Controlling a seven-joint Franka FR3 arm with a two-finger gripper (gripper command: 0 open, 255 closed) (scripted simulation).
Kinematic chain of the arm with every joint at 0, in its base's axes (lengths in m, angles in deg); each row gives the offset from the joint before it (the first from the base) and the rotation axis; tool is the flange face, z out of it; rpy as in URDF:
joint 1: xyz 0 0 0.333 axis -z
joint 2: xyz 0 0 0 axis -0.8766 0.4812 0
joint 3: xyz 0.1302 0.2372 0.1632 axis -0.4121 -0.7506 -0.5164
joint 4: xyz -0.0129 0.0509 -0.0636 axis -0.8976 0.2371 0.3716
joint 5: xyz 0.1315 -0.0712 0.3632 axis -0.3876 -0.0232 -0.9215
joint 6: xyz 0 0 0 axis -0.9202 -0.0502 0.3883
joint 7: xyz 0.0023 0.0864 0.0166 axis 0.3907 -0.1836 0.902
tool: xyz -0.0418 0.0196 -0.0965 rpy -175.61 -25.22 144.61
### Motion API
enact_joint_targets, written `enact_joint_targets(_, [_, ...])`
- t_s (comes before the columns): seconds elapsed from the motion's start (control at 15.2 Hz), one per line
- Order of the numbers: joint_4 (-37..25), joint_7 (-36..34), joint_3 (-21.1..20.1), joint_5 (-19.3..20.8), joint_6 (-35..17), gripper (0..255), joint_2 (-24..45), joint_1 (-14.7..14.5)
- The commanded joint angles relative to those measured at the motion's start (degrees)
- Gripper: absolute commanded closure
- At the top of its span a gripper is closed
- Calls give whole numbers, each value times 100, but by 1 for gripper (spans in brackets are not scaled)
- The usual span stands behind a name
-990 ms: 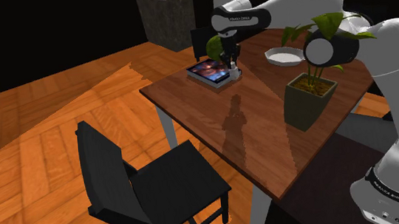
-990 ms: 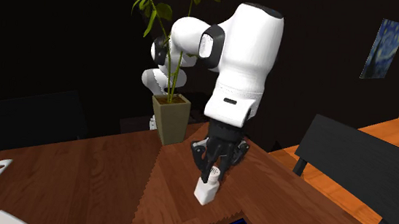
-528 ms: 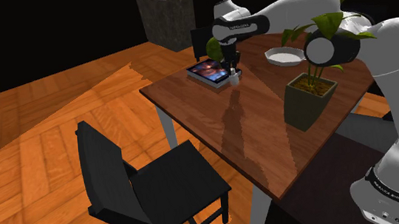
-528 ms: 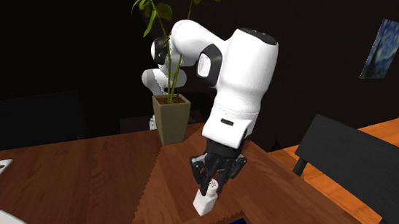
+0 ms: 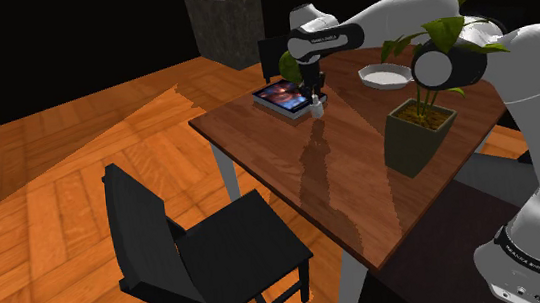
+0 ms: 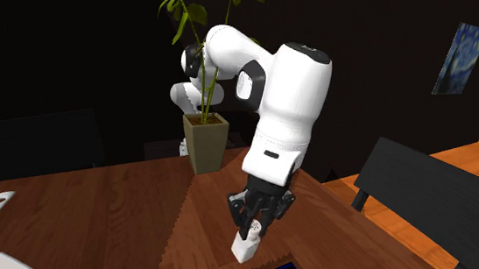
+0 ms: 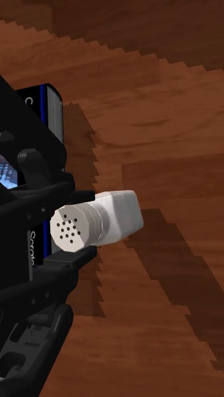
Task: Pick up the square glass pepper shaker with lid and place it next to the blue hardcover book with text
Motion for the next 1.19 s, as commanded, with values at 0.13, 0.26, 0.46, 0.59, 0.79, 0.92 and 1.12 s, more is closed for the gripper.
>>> enact_joint_targets(0.13, [0,0,0,0,-1,0,0,0])
enact_joint_targets(0.26, [0,0,0,0,-1,0,0,0])
enact_joint_targets(0.46, [-223,8,-1,-4,204,0,19,-11])
enact_joint_targets(0.59, [-779,30,-3,-12,660,0,120,-31])
enact_joint_targets(0.79, [-1050,40,-2,-16,861,0,189,-38])
enact_joint_targets(0.92, [-1057,41,-2,-16,864,0,193,-38])
enact_joint_targets(1.12, [-1058,41,-2,-16,865,0,194,-38])
